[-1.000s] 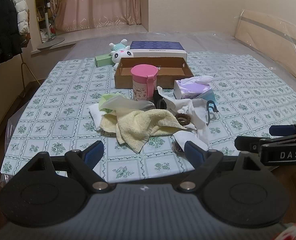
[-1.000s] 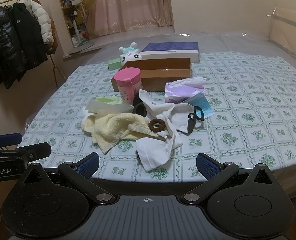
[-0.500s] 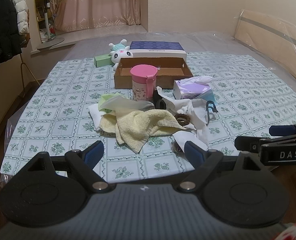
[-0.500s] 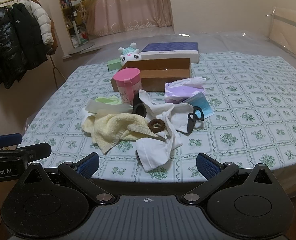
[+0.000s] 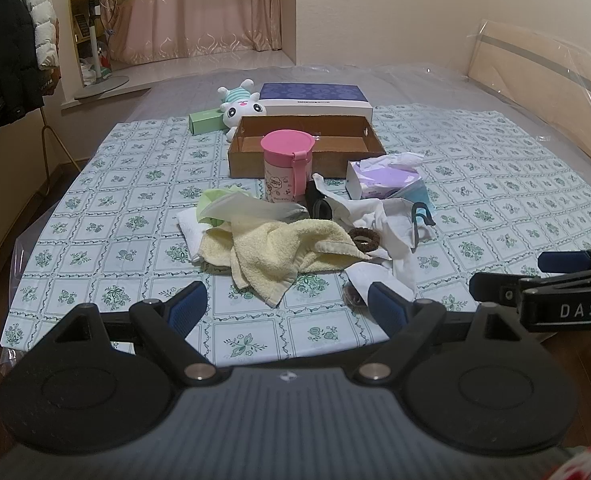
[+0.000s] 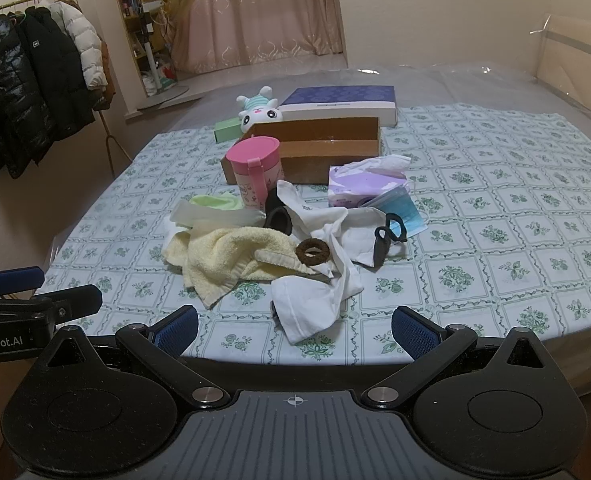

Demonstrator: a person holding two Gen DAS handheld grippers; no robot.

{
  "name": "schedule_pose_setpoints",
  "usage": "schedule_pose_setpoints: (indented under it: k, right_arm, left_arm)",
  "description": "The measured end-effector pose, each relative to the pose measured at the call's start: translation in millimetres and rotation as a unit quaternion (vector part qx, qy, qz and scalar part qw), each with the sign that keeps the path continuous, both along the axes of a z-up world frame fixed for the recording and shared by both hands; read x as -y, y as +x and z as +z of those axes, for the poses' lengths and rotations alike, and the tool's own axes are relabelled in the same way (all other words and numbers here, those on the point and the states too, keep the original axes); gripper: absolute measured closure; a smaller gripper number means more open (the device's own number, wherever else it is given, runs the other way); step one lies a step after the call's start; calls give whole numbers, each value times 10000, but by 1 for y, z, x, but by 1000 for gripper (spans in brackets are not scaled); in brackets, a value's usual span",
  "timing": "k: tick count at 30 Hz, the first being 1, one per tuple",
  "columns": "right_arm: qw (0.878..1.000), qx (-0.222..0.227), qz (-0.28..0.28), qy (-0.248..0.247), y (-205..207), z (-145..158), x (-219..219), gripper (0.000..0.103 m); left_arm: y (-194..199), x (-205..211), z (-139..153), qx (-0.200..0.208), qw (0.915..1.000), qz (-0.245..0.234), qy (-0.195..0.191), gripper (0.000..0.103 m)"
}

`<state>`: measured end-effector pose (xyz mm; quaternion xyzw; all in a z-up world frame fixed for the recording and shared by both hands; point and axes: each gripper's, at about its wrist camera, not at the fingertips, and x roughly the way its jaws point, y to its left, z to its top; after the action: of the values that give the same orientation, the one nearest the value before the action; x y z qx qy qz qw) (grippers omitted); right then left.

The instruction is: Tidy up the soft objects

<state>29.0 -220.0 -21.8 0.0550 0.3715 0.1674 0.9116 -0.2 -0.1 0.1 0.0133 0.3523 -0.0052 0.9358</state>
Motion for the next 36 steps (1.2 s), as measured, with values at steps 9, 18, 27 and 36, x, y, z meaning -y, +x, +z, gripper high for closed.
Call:
schedule_pose_setpoints:
  k: [9, 18, 27, 36]
  right_arm:
    - [10000, 3, 0, 1, 0, -1, 0, 0]
    - [10000, 2, -4, 4, 0, -1, 0, 0]
    - [10000, -3, 0, 8, 0, -2, 0, 0]
    - [10000, -19, -3, 20, 1, -4, 1, 0]
  left_arm:
    - [0, 0, 0, 2, 10000, 0, -2, 17]
    - [0, 0, 0, 5, 10000, -6, -4, 17]
    - [0, 0, 0, 6, 10000, -4, -4, 17]
    - [0, 0, 0, 7, 10000, 3, -6, 17]
